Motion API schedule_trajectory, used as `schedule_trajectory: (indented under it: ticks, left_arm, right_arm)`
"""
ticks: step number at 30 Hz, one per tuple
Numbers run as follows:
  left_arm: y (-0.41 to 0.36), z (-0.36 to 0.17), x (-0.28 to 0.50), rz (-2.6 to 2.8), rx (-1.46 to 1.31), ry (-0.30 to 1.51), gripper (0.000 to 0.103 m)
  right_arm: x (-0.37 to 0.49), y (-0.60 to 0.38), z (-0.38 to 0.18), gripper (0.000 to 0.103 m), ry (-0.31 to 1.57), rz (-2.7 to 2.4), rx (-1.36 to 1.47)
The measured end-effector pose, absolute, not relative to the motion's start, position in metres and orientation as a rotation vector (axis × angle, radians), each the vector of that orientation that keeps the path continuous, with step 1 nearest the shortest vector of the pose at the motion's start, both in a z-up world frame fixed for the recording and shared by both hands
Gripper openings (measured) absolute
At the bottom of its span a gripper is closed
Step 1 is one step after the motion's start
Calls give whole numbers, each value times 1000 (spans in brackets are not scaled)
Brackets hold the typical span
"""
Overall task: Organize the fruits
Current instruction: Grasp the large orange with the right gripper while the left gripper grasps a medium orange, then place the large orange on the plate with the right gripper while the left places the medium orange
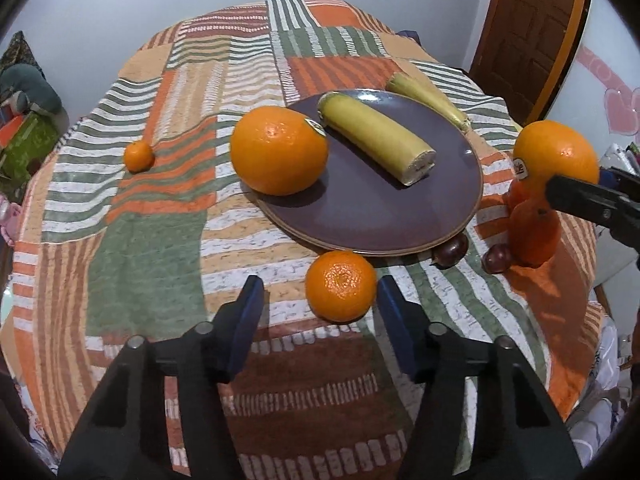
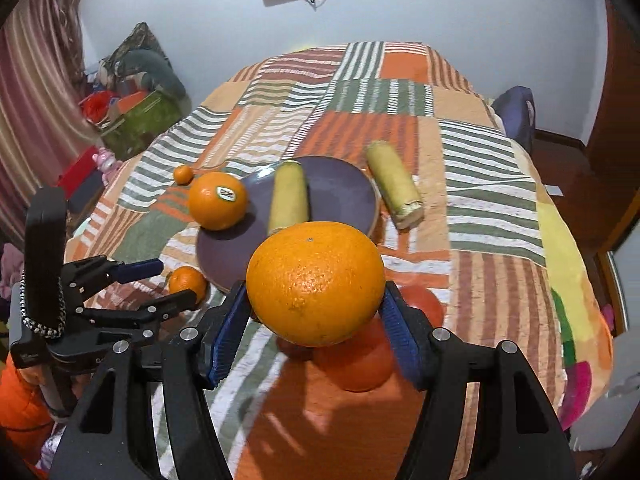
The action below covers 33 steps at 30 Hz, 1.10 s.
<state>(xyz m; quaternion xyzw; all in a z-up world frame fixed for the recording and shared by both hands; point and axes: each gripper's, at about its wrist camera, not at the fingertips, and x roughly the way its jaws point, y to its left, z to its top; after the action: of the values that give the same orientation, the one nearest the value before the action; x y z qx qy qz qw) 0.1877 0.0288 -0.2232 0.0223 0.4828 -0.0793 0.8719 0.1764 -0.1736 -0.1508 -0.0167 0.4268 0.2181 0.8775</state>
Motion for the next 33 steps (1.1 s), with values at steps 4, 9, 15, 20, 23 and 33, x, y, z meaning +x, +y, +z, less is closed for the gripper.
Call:
schedule_trajectory:
  ticks: [4, 9, 15, 20, 23, 33]
  left_arm:
    - [25, -222, 187, -211, 34, 1019, 37]
    - [24, -218, 187, -203, 37, 1017, 37]
    - [32, -200, 187, -193, 11, 973, 37]
    - [32, -185, 194, -190, 12, 935, 37]
    - [31, -179, 200, -193, 12, 915, 37]
    - [26, -185, 218, -221, 24, 923, 37]
  right_arm:
    - [179, -176, -153, 62, 898, 452, -31]
    - [184, -178, -150, 62, 897, 457, -14]
    - [193, -181, -146, 62, 881, 453, -17]
    - [202, -181, -139, 62, 852, 451, -27]
    - [211, -179, -136, 62, 839, 447, -47]
    - [247, -170, -142, 62, 851, 452, -112]
